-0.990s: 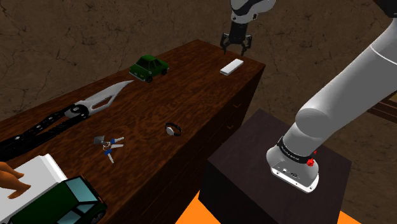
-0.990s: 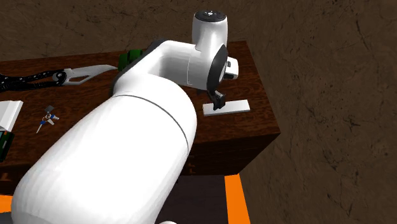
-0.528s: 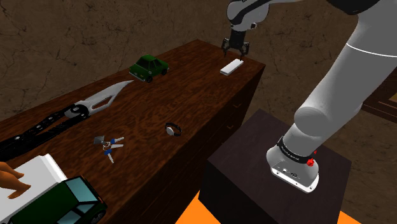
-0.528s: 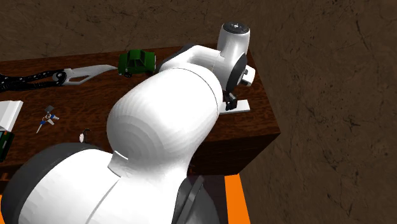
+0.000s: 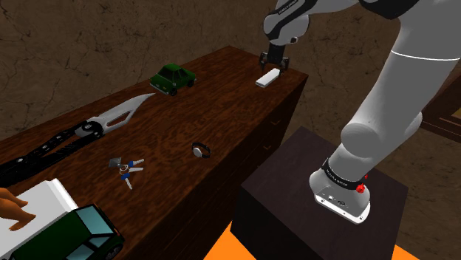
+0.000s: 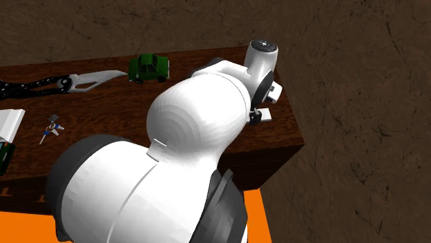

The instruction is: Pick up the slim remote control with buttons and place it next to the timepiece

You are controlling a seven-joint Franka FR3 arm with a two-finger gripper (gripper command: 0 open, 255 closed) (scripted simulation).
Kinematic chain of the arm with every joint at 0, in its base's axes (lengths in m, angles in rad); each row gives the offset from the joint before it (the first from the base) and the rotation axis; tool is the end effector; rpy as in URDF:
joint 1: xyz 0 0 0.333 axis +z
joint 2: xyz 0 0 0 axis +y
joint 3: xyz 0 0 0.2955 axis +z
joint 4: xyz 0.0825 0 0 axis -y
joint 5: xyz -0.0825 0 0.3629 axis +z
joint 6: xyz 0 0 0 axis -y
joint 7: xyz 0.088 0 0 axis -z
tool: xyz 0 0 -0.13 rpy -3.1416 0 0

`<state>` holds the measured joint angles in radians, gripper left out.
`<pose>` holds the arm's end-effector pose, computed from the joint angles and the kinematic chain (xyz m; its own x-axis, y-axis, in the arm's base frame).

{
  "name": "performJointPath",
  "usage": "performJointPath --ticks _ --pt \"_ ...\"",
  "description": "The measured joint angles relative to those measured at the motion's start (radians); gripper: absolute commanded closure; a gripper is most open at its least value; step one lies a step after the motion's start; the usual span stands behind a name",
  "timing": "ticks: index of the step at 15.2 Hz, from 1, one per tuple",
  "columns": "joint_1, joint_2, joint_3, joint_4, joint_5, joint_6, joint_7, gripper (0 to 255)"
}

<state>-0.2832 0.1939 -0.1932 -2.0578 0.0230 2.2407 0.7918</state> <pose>0.4973 -0.2540 0.3137 0.2876 -0.9577 0.0086 -0.9576 -0.2874 0.0184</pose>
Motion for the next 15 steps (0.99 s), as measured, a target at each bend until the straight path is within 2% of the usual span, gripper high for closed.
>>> performJointPath --ticks 8,9,15 --pt "-0.001 0.019 0.001 -0.011 0.005 0.03 -0.002 0" --pt "-0.001 0.019 0.001 -0.011 0.005 0.03 -0.002 255" --pt "-0.001 0.019 0.001 -0.011 0.005 0.03 -0.002 255"
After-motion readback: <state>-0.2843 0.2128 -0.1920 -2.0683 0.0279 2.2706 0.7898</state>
